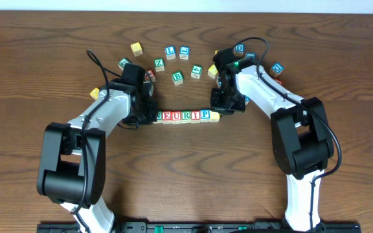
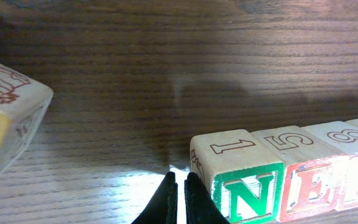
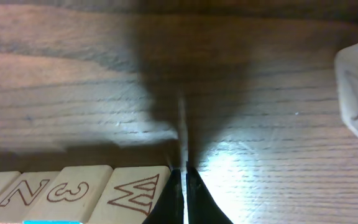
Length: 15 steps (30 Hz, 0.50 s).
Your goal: Spell out NEURIPS
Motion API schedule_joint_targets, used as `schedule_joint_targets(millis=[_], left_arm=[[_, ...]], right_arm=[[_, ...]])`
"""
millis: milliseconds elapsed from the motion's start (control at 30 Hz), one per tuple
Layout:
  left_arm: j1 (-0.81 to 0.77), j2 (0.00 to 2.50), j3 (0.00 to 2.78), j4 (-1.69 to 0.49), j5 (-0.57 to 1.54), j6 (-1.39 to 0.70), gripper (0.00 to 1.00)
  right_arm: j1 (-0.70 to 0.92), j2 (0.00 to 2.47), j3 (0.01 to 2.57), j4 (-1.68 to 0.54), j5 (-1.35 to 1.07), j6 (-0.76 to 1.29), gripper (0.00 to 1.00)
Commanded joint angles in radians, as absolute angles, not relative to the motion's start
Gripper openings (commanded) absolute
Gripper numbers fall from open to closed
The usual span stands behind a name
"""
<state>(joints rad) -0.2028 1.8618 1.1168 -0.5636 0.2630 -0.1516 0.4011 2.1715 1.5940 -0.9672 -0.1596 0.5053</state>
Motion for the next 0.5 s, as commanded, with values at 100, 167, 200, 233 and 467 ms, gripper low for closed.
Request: schedule_joint_targets(millis=[100,167,200,233,467], left_arm=[[-0.235,1.878,1.105,-0.532,0.332,-0.216,0.07],[-0.235,1.878,1.105,-0.527,0.333,-0.224,0.07],[-0.235,1.878,1.105,-0.525,0.333,-0.228,0.08],[-0.235,1.878,1.105,-0.524,0.333,-0.228,0.07],[-0.235,1.878,1.105,-0.493,0.333,-0.246,0.08]], right_arm=[[0.418,2.147,1.607,-0.937,-0.220,0.540,0.01],[0.418,2.147,1.607,-0.929,-0.220,0.546,0.01],[0.418,2.147,1.607,-0.923,-0.220,0.547,0.01],[0.418,2.147,1.607,-0.919,-0.220,0.555,0.01],[0.418,2.147,1.607,-0.883,-0.220,0.584,0.01]])
